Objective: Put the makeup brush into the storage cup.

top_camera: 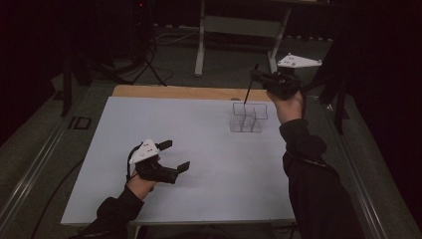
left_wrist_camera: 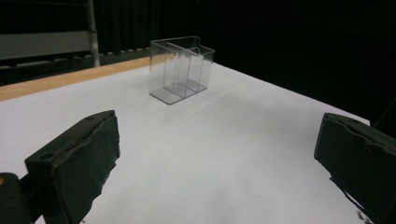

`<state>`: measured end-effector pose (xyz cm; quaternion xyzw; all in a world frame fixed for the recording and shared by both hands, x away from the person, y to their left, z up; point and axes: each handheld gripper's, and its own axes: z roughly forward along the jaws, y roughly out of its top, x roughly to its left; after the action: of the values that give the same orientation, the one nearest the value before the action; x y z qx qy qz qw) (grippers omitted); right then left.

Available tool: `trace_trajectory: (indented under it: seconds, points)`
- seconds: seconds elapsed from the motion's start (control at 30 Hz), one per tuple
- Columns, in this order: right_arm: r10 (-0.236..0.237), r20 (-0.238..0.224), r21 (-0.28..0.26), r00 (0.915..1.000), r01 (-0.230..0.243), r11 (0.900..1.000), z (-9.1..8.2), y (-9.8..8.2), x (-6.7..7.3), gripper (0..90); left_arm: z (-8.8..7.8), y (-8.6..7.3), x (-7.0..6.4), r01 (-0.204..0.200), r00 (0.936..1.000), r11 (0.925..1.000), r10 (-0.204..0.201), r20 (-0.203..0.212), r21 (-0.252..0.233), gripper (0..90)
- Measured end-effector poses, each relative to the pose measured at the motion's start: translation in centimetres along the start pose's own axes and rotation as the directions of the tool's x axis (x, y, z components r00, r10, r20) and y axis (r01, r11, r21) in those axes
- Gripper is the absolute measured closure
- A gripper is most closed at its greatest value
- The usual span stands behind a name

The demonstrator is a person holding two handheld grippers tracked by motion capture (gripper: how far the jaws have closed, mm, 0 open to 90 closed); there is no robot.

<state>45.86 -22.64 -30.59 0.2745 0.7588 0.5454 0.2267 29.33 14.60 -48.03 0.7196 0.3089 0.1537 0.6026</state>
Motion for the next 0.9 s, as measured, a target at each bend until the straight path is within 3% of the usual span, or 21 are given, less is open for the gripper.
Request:
trace_trajectory:
  seconds: [0.4,0.9]
  points:
    - [0.058,0.020,0.034,0.9981,-0.058,0.998,2.3,-3.3,-1.2,85.8,-0.1,0.1,0.2,0.010,1.0000,0.9997,-0.010,0.001,-0.024,0.8]
    - [0.063,0.053,0.080,0.9966,-0.067,0.995,4.6,-6.2,-1.9,85.7,-0.1,0.1,0.0,-0.004,1.0000,0.9998,0.004,0.002,-0.021,0.8]
